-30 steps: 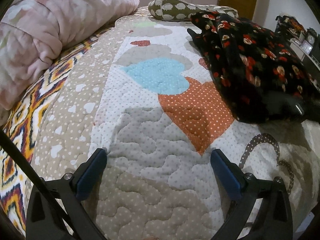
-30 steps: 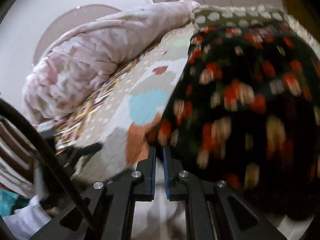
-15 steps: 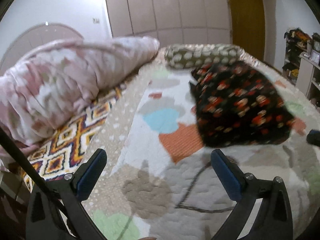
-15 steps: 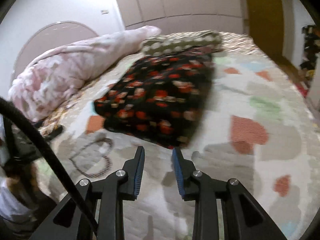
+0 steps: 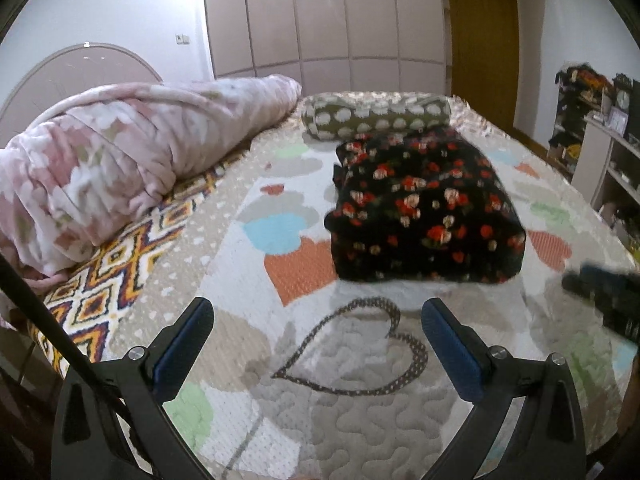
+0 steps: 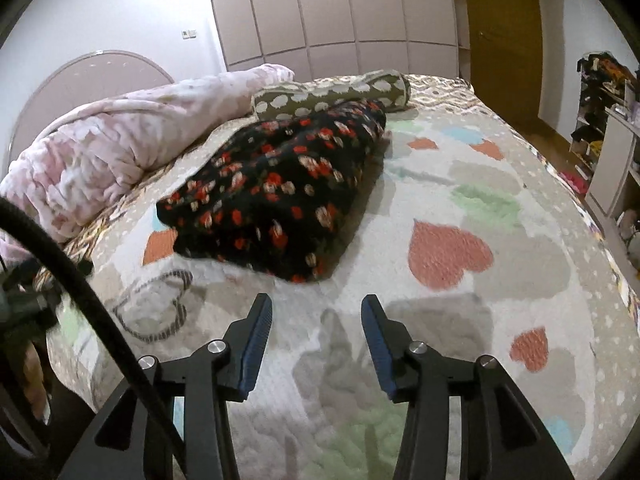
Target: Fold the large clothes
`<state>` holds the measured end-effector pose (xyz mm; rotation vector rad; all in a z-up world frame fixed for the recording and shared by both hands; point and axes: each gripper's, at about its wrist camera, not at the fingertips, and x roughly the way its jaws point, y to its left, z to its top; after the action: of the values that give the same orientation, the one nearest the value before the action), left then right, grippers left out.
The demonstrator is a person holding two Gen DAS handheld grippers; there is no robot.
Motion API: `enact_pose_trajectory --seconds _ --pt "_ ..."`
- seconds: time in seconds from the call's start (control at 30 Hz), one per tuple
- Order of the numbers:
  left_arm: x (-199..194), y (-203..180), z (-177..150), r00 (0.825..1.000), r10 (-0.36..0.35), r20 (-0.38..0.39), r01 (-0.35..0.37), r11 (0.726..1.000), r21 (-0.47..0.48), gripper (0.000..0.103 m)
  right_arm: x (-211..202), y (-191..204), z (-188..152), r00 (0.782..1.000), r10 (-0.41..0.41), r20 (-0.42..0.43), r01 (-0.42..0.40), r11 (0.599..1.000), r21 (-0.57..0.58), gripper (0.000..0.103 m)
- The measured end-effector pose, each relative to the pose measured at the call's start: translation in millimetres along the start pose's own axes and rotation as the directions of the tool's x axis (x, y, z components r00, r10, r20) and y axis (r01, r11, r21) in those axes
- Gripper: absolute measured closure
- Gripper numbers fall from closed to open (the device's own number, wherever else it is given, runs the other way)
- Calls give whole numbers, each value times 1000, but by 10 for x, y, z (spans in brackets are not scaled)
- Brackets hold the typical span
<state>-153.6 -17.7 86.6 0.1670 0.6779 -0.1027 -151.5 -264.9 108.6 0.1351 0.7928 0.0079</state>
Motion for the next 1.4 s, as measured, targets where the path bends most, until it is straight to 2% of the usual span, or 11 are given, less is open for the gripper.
enact_pose_trajectory --seconds 0.1,0.17,0.2,0.27,0.4,0.53,0.8,1.0,1.2,1.3,1.4 --pt "88 0 -55 999 -20 -35 19 1000 -6 0 85 131 236 999 10 31 -9 1000 -16 53" --pt "144 11 -85 998 -27 -54 26 1000 -8 0 199 222 454 999 20 47 -18 1000 -24 66" --pt "183 20 -105 997 -30 -66 29 1000 -9 0 289 264 574 999 31 42 -30 999 -23 77" --pt "242 45 -126 996 -30 -83 29 1000 -12 0 483 315 771 999 51 20 -51 999 -2 83" --pt "422 139 -181 990 -39 -135 35 999 -35 0 877 388 968 1000 1 -17 -1 1000 -22 83" --pt "592 226 -229 982 -50 -183 40 997 -60 0 1200 403 873 995 -50 -81 46 998 -51 83" --pt "907 298 -361 955 -87 -283 57 992 -116 0 1101 559 720 994 -105 -44 97 984 -152 82" --pt "962 270 -404 952 -77 -298 49 994 -103 0 944 603 560 994 -103 -43 93 977 -193 81" --pt "988 252 -424 952 -64 -301 37 995 -96 0 563 486 934 998 -31 55 37 994 -108 81" --pt "995 257 -427 952 -65 -300 37 995 -96 0 658 384 1226 998 -3 67 6 999 -44 81" --pt "1000 258 -433 953 -64 -297 38 995 -95 0 975 223 1366 999 35 26 -36 998 48 81"
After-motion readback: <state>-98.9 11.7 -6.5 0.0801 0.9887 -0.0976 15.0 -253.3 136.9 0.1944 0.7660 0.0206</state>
